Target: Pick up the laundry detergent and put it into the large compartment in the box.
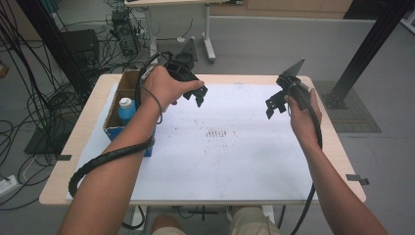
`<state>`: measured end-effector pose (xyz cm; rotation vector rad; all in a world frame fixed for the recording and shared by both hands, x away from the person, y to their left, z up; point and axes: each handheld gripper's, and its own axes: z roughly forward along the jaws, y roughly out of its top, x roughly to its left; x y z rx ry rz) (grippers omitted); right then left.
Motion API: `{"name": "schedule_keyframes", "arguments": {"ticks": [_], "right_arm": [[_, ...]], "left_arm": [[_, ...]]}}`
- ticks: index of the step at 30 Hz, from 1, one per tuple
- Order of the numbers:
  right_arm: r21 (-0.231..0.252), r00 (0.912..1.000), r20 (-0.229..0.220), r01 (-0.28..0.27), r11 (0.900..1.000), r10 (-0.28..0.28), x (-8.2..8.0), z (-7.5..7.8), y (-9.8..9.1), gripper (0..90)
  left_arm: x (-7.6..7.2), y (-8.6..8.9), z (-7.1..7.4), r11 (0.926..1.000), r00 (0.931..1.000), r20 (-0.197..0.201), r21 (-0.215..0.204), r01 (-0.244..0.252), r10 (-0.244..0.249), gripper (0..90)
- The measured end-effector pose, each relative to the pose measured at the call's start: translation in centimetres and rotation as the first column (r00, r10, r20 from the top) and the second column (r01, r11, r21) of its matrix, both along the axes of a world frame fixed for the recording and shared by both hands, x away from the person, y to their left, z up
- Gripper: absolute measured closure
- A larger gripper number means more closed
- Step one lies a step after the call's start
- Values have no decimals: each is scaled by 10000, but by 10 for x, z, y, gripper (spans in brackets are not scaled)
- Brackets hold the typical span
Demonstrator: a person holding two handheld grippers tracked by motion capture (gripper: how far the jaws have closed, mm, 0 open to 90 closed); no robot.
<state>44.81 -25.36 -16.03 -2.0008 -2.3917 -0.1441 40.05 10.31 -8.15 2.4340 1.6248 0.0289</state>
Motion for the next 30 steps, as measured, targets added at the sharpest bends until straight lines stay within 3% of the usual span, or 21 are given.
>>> {"name": "schedule_keyframes", "arguments": {"ticks": [30], "right_arm": [[9, 10000, 27, -39, 10000, 39, -1, 2, 1, 44]], "left_arm": [[0, 1, 3, 10000, 10000, 11, 31, 19, -19, 91]]}}
